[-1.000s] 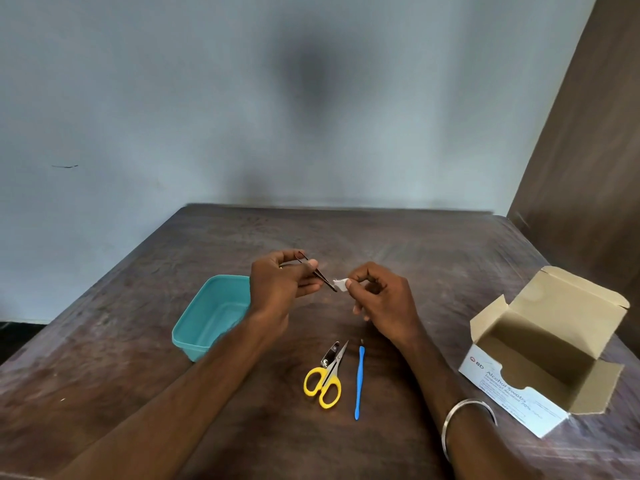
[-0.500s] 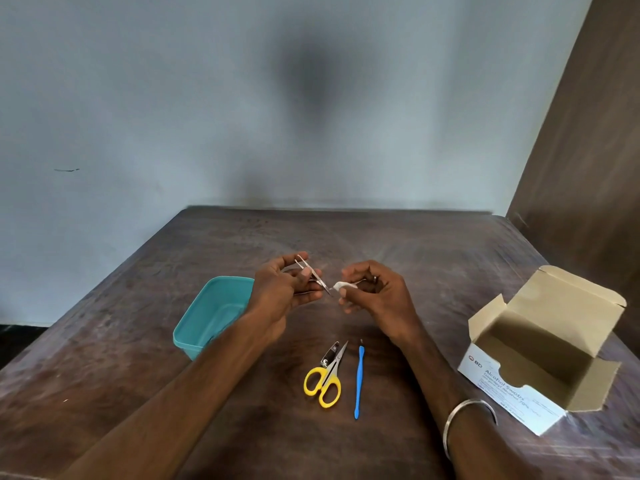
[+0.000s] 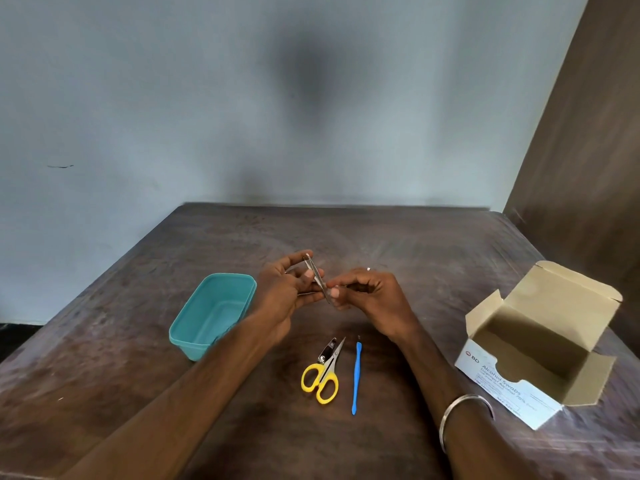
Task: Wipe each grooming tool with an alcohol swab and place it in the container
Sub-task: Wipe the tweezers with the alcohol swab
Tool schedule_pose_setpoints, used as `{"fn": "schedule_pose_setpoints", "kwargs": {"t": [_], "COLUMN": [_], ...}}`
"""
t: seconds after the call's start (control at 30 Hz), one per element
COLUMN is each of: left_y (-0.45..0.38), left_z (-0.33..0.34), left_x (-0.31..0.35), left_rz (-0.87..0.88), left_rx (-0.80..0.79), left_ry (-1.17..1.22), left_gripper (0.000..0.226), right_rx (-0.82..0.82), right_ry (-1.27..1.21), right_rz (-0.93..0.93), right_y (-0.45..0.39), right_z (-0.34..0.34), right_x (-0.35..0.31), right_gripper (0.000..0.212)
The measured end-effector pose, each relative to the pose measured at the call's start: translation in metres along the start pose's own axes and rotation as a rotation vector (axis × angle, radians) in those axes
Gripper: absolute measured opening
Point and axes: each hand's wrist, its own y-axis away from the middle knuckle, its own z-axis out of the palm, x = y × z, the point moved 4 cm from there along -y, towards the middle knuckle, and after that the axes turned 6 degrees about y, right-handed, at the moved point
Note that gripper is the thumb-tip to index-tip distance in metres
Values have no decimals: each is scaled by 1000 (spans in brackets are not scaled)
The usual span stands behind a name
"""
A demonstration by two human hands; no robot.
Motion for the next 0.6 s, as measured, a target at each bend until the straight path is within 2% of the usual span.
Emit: {"fn": "schedule_pose_setpoints", "kwargs": {"t": [0.23, 0.6], "left_y": [0, 1], "left_z": [1, 3], "left_x": [-2, -2], "left_rz": [-8, -97], "left_rx": [74, 70], "left_ry": [-15, 6], "left_gripper": [30, 25], "right_rx": [-29, -143], "right_ry": [124, 330], "right_rz": [-12, 21], "right_y": [1, 1], "right_z": [1, 7], "right_x": [-1, -4], "right_gripper": [14, 9]}}
